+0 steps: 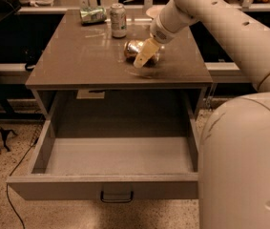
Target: Pick orange can from top drawer and place on counter
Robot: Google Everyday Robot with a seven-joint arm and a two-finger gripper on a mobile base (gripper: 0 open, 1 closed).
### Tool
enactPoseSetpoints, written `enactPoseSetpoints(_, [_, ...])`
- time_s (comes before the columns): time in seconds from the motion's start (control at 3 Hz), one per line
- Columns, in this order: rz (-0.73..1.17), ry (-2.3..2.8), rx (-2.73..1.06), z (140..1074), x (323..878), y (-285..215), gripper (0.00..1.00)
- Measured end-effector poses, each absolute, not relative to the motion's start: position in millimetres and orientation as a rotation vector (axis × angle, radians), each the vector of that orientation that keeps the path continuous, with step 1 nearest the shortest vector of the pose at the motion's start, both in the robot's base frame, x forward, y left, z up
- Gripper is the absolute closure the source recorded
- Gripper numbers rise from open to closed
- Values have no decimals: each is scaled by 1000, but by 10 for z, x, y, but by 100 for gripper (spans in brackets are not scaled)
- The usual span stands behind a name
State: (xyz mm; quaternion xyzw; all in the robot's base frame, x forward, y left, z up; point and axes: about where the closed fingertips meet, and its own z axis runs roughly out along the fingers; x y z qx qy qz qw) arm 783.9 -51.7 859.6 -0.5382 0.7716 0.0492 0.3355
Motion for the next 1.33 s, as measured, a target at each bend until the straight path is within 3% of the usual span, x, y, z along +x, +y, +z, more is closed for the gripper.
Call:
enactPoseSetpoints(0.33, [136, 1986, -1334, 8773, 7803, -726, 0])
enactPoseSetpoints(1.33, [153, 1911, -1006, 9266, 7172, -2060, 0])
